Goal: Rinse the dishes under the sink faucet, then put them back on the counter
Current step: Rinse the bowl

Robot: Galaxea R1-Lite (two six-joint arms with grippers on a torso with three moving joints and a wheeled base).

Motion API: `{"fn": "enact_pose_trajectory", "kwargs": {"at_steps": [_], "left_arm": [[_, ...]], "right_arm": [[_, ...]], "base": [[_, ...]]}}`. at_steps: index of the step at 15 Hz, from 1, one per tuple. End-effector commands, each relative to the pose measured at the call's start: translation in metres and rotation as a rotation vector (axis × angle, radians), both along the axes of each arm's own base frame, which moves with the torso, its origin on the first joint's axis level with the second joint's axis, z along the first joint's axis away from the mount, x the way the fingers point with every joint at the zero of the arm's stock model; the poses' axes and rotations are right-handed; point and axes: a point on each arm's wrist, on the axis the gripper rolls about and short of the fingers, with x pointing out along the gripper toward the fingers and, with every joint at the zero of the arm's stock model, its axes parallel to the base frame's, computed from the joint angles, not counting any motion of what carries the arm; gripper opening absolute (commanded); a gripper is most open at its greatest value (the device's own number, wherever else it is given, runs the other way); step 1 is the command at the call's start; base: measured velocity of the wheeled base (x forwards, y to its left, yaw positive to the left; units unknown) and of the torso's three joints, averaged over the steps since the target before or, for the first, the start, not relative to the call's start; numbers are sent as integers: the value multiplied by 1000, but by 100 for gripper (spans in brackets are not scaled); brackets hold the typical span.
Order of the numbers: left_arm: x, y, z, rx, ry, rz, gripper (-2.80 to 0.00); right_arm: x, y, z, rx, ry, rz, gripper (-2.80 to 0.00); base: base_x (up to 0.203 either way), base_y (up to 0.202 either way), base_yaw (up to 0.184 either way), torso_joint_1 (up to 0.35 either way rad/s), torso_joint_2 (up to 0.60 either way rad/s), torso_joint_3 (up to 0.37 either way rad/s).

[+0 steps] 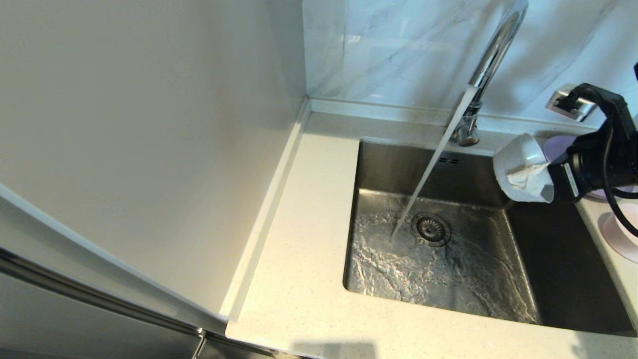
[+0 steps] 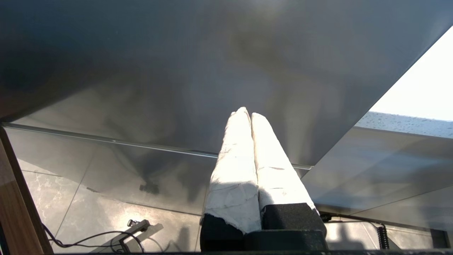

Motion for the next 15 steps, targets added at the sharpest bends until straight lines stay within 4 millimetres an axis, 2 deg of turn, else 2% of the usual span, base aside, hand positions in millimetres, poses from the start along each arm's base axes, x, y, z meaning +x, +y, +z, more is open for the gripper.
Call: {"fn": "enact_pose_trajectory", "kwargs": {"at_steps": [1, 5, 9, 15], "left_arm": [[0, 0, 0, 0, 0, -1, -280], [0, 0, 0, 0, 0, 0, -280], [0, 0, 0, 0, 0, 0, -280], [0, 0, 0, 0, 0, 0, -280]], "right_arm": [[-19, -8, 3, 110, 22, -54, -280], [-23, -6, 1, 385, 143, -158, -280], [-3, -5, 9, 729, 196, -233, -280], [16, -5, 20, 1185, 335, -259, -280]], "base": [[0, 0, 0, 0, 0, 0], [0, 0, 0, 0, 0, 0], [0, 0, 0, 0, 0, 0], [0, 0, 0, 0, 0, 0]]}}
